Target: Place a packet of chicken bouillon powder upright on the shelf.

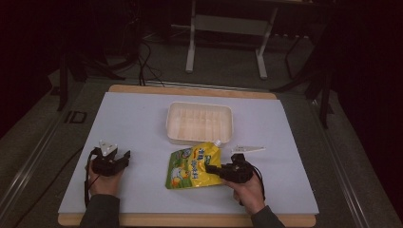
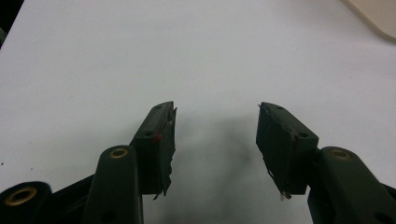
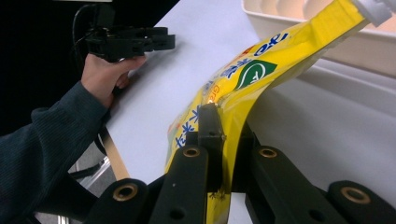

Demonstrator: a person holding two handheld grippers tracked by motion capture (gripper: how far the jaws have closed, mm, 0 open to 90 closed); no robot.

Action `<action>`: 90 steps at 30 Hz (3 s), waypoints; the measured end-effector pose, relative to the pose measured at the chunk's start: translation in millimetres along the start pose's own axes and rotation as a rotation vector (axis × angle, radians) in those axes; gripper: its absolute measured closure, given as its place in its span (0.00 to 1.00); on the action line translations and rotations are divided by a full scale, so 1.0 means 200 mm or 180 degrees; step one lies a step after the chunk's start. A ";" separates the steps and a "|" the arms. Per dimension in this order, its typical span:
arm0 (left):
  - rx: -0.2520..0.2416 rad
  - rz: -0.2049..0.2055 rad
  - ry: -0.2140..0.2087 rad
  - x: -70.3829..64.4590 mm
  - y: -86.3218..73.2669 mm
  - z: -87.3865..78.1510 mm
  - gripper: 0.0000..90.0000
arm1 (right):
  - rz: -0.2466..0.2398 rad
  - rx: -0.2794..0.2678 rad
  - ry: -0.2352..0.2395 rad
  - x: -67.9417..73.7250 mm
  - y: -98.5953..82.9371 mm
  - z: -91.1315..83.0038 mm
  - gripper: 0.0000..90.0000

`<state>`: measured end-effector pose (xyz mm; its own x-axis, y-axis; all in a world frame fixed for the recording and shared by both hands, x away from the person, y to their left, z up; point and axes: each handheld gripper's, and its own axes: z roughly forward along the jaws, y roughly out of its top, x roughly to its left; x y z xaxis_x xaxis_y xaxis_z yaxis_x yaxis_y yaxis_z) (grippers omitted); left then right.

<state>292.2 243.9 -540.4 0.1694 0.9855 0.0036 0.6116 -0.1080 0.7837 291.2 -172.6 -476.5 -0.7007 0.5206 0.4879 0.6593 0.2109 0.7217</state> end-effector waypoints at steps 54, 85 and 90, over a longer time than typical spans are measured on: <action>-0.0062 -0.0012 -0.0025 0.00 0.00 -0.01 0.52 | -0.0604 -0.0458 -0.0171 0.17 0.16 -0.10 0.99; -0.0064 -0.0006 -0.0032 0.00 0.00 -0.01 0.52 | -0.0470 -0.1070 0.0054 0.17 0.21 -0.08 0.99; -0.0065 -0.0006 -0.0031 0.00 0.00 -0.01 0.52 | -0.0470 -0.1107 0.0077 0.17 0.23 -0.06 0.99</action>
<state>291.3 244.0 -539.8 0.1757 0.9844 -0.0038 0.5960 -0.1033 0.7963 293.6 -155.7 -421.1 -0.7902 0.4849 0.3748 0.4217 -0.0135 0.9066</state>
